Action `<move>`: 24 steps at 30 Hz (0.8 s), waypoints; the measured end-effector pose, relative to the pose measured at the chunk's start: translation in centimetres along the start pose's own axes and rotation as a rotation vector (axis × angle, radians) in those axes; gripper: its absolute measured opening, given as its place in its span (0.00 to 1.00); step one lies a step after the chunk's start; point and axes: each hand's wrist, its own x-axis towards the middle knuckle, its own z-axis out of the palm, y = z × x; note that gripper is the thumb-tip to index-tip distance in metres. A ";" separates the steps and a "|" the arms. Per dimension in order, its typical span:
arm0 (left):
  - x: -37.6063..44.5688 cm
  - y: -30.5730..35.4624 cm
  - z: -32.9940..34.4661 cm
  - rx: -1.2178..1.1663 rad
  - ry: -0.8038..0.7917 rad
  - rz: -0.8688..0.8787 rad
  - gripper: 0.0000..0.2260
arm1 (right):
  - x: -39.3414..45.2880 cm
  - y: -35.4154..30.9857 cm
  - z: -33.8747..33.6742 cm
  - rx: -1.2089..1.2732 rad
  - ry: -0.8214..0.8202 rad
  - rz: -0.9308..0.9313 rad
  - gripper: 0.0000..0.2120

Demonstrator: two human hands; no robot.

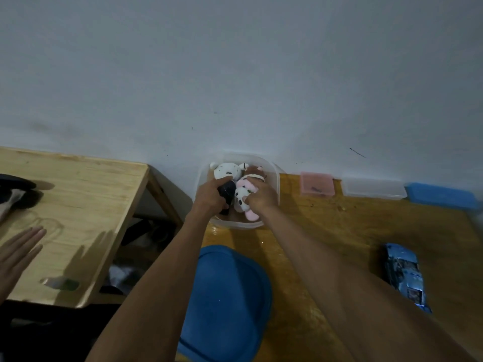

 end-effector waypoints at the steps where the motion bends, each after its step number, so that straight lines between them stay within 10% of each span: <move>1: -0.2 0.1 -0.1 -0.008 -0.005 0.009 0.36 | -0.1 -0.1 0.0 0.001 0.002 -0.004 0.26; 14: -8.0 0.3 -3.1 -0.246 0.300 0.205 0.21 | -5.8 -1.2 -3.0 0.234 0.179 -0.234 0.18; 24: -17.3 -7.3 0.2 -0.106 0.222 -0.044 0.27 | -15.2 7.7 -1.3 0.018 0.173 -0.062 0.14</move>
